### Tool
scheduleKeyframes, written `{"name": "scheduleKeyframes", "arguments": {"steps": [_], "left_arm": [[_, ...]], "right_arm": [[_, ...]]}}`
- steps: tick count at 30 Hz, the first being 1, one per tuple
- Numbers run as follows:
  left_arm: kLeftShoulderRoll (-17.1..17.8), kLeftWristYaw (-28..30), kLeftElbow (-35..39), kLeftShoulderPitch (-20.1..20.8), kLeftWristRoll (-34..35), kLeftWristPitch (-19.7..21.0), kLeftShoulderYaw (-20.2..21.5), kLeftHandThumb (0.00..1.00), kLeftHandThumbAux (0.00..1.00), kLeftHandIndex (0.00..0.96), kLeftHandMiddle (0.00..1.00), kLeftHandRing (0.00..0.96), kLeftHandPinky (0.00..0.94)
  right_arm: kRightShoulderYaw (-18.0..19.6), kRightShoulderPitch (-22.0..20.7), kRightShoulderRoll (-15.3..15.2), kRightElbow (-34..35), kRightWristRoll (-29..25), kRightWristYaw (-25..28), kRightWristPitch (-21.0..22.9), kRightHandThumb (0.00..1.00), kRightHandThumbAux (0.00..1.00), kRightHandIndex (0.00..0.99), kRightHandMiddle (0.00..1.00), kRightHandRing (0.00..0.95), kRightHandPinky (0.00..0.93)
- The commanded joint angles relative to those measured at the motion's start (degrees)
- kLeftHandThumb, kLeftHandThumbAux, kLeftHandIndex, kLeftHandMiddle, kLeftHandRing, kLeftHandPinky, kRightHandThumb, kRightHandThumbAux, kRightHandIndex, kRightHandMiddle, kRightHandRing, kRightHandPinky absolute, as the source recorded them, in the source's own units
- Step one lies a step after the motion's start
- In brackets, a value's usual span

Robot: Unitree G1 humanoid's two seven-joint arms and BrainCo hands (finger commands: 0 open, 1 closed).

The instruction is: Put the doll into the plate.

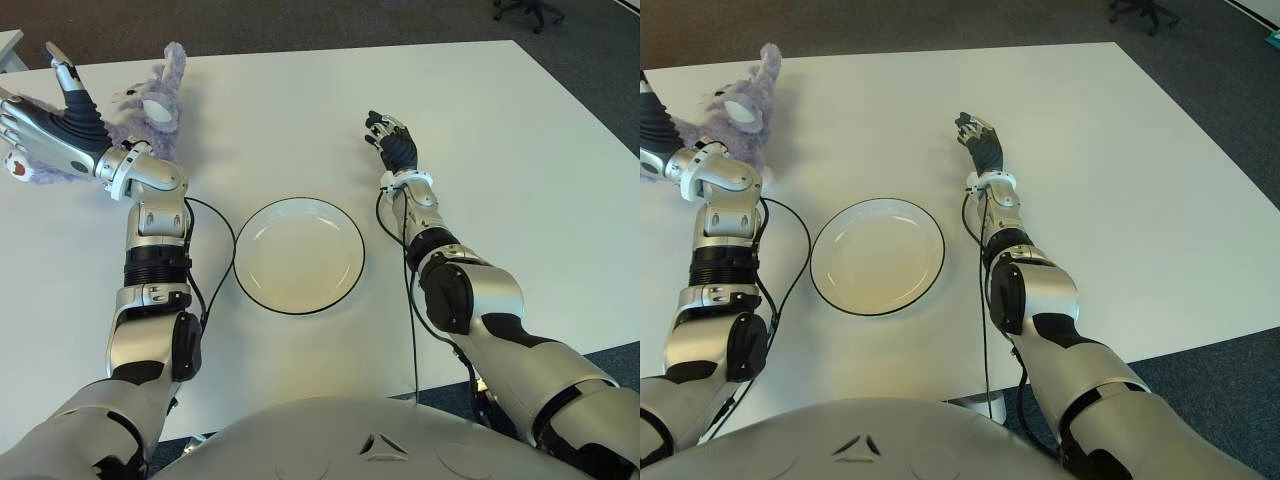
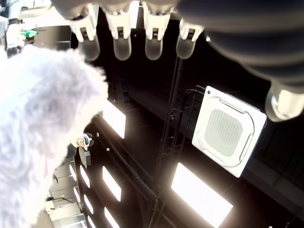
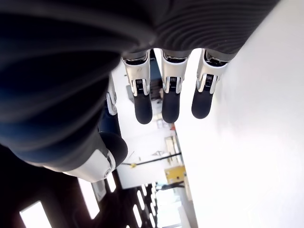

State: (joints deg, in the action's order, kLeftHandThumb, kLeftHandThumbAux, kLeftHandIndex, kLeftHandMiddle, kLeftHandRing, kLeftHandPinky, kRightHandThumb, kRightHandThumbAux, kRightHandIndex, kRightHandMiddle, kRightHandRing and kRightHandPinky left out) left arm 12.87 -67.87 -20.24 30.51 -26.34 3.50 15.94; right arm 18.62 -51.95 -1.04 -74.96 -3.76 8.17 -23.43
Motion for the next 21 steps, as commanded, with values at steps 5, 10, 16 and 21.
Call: {"name": "scheduleKeyframes", "arguments": {"steps": [5,10,16,21], "left_arm": [[-0.09,2.59,-0.45,0.58,1.15,0.88,0.01,0.211,0.308,0.0,0.001,0.016,0.04],[-0.17,2.7,-1.47,1.25,1.75,-0.01,0.31,0.215,0.324,0.0,0.002,0.016,0.051],[-0.51,2.93,-2.62,2.12,3.36,-1.07,1.13,0.198,0.323,0.0,0.016,0.032,0.071],[-0.81,3.92,-3.27,2.62,5.14,-2.16,1.75,0.191,0.323,0.0,0.023,0.039,0.075]], "right_arm": [[-0.57,2.1,0.06,-1.65,0.65,0.21,1.21,0.697,0.72,0.402,0.167,0.127,0.15],[-0.96,1.97,-0.08,-1.7,0.94,-0.35,2.05,0.699,0.722,0.401,0.165,0.129,0.156],[-0.75,1.93,-0.09,-1.6,0.5,-0.01,2.05,0.698,0.722,0.401,0.158,0.128,0.149],[-0.53,1.95,0.01,-1.53,0.17,0.17,1.69,0.699,0.721,0.401,0.157,0.128,0.149]]}}
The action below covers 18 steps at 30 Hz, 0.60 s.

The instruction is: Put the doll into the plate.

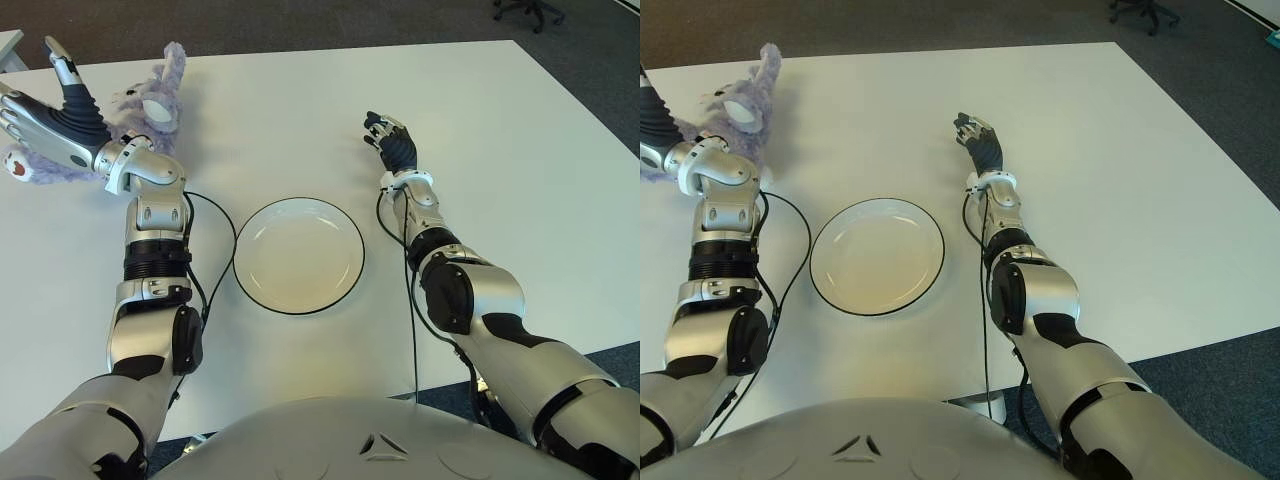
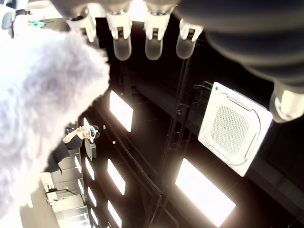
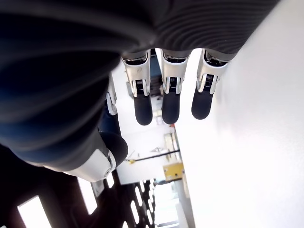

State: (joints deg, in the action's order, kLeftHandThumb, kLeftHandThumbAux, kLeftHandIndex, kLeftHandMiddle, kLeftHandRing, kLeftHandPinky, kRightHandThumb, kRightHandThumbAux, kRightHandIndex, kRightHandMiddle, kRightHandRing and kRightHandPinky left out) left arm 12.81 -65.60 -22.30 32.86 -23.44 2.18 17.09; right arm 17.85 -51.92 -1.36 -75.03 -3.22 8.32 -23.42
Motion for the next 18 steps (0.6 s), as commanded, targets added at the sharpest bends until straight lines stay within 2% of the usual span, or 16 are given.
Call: {"name": "scheduleKeyframes", "arguments": {"steps": [1,18], "left_arm": [[-0.83,2.01,-1.39,0.37,2.76,-1.14,0.75,0.191,0.323,0.0,0.022,0.038,0.073],[-0.44,3.46,-3.78,0.69,5.51,-3.73,1.83,0.231,0.376,0.0,0.02,0.023,0.013]], "right_arm": [[0.28,1.93,0.31,-1.46,-0.43,0.1,1.7,0.699,0.721,0.401,0.157,0.128,0.149],[0.55,2.28,-0.19,-1.56,-0.81,0.72,1.49,0.7,0.721,0.401,0.15,0.123,0.138]]}}
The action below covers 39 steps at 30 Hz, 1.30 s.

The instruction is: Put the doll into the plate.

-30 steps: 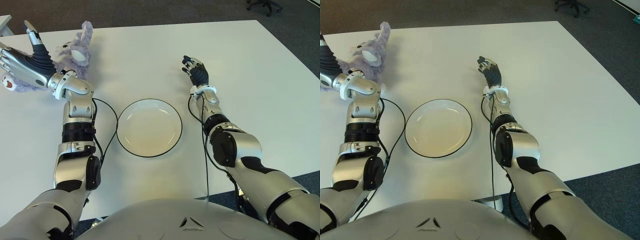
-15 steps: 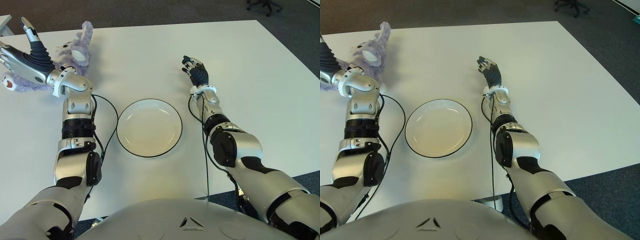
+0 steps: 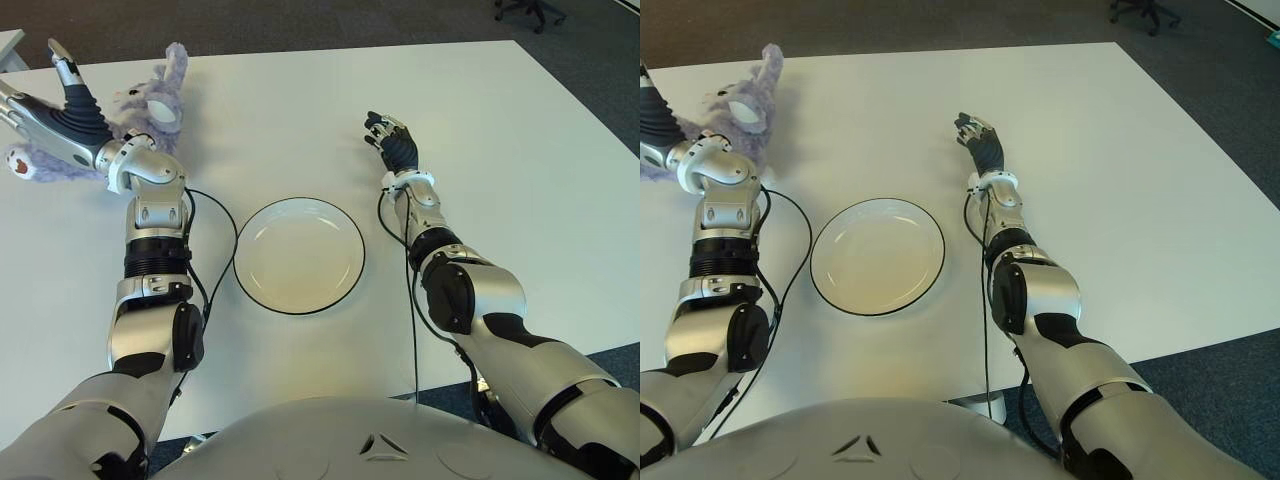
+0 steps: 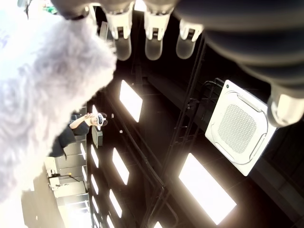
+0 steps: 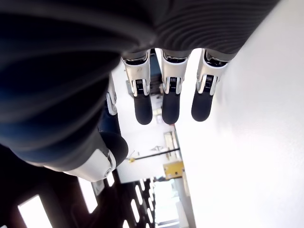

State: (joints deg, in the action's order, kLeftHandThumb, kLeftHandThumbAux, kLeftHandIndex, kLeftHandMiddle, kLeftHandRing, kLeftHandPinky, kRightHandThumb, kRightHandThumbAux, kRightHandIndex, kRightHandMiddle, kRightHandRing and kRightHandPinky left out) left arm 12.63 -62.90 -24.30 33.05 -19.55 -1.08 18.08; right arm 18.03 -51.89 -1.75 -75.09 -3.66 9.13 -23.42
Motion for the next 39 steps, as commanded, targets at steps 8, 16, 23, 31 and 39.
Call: {"name": "scheduleKeyframes", "arguments": {"steps": [8,16,23,31,39], "left_arm": [[-0.18,0.09,-3.14,1.25,1.79,-0.4,1.33,0.231,0.379,0.0,0.005,0.015,0.015],[-0.17,0.63,-4.39,1.6,2.88,-0.96,2.05,0.213,0.382,0.0,0.0,0.002,0.0],[-0.19,1.64,-4.98,1.81,4.71,-0.61,2.63,0.198,0.38,0.0,0.0,0.001,0.002],[-0.19,1.88,-5.48,2.04,5.57,-0.8,2.81,0.19,0.375,0.0,0.0,0.0,0.006],[0.02,2.08,-7.1,2.53,6.79,-1.86,3.59,0.18,0.371,0.0,0.001,0.006,0.03]], "right_arm": [[0.47,2.24,0.47,-1.54,-0.4,-0.52,1.41,0.699,0.722,0.401,0.149,0.121,0.14],[0.63,2.28,0.33,-1.47,-0.36,-0.44,1.06,0.698,0.721,0.402,0.152,0.118,0.139],[0.72,2.33,0.4,-1.53,-0.35,-0.14,1.28,0.698,0.722,0.401,0.152,0.12,0.145],[1.16,2.25,0.25,-1.54,-0.68,-0.13,2.1,0.698,0.722,0.402,0.153,0.124,0.151],[1.17,2.34,0.39,-1.63,-0.56,-0.67,2.45,0.698,0.722,0.402,0.156,0.126,0.153]]}}
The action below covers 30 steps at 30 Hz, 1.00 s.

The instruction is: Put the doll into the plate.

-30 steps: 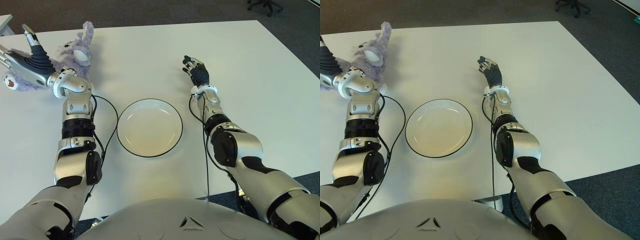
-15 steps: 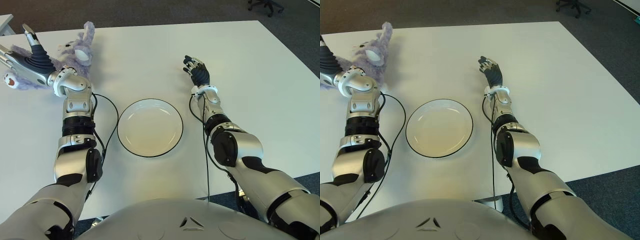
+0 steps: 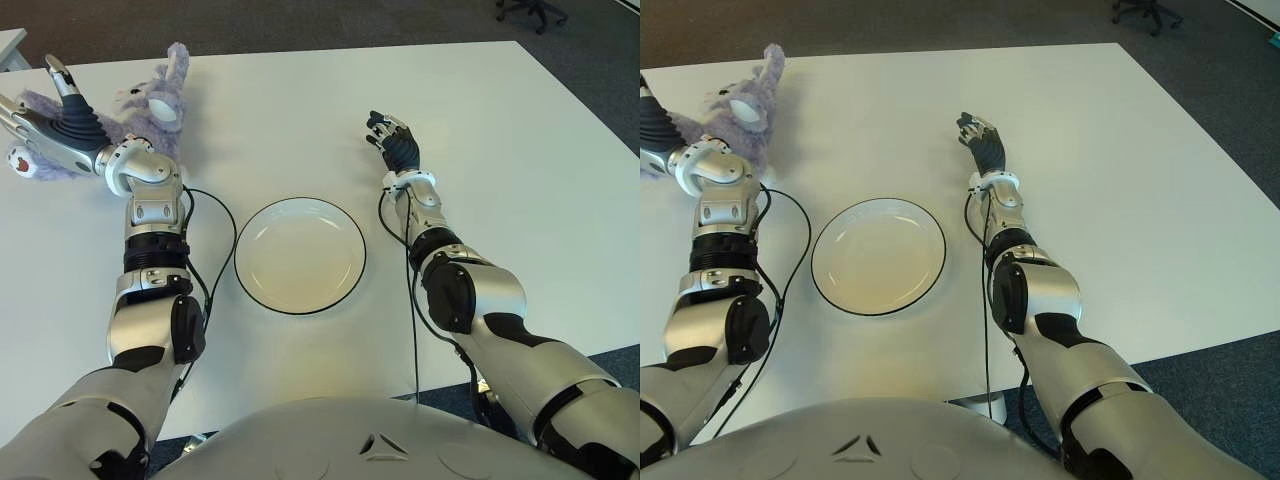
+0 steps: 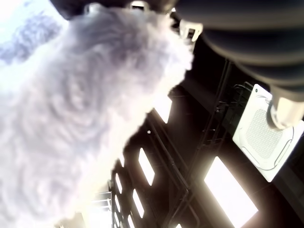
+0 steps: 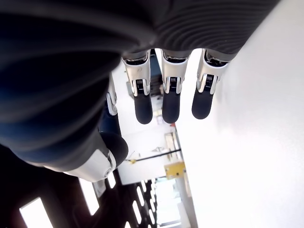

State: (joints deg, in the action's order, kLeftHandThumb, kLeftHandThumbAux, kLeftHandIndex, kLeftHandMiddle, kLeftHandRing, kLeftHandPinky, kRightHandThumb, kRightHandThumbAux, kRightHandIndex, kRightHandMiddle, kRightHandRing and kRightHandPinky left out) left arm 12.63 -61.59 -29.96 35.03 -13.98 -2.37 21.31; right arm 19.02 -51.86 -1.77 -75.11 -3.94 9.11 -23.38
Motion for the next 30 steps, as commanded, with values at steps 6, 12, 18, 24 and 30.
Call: {"name": "scheduleKeyframes", "arguments": {"steps": [6,12,18,24,30], "left_arm": [[0.1,1.16,-2.07,0.87,2.13,-1.08,0.81,0.189,0.377,0.0,0.018,0.028,0.054],[0.02,2.08,-2.29,0.98,3.48,-1.63,1.24,0.189,0.373,0.0,0.072,0.094,0.135],[0.05,3.51,-2.33,0.76,4.77,-1.99,1.59,0.205,0.388,0.0,0.159,0.235,0.326],[0.2,4.4,-2.66,0.87,5.72,-2.51,1.96,0.235,0.401,0.0,0.361,0.48,0.564],[0.1,5.09,-3.06,1.13,6.71,-3.89,2.6,0.222,0.403,0.0,0.154,0.213,0.251]], "right_arm": [[0.74,2.3,0.52,-1.57,-1.21,0.01,2.67,0.698,0.724,0.402,0.158,0.13,0.155],[0.65,2.4,0.49,-1.57,-1.28,0.16,2.45,0.697,0.724,0.401,0.158,0.13,0.145],[0.35,2.52,0.34,-1.51,-1.05,0.39,2.12,0.697,0.724,0.401,0.155,0.126,0.143],[0.35,2.66,0.2,-1.53,-1.01,0.92,1.8,0.696,0.724,0.402,0.151,0.12,0.134],[0.18,2.7,0.1,-1.57,-0.81,0.97,1.89,0.696,0.724,0.401,0.153,0.12,0.136]]}}
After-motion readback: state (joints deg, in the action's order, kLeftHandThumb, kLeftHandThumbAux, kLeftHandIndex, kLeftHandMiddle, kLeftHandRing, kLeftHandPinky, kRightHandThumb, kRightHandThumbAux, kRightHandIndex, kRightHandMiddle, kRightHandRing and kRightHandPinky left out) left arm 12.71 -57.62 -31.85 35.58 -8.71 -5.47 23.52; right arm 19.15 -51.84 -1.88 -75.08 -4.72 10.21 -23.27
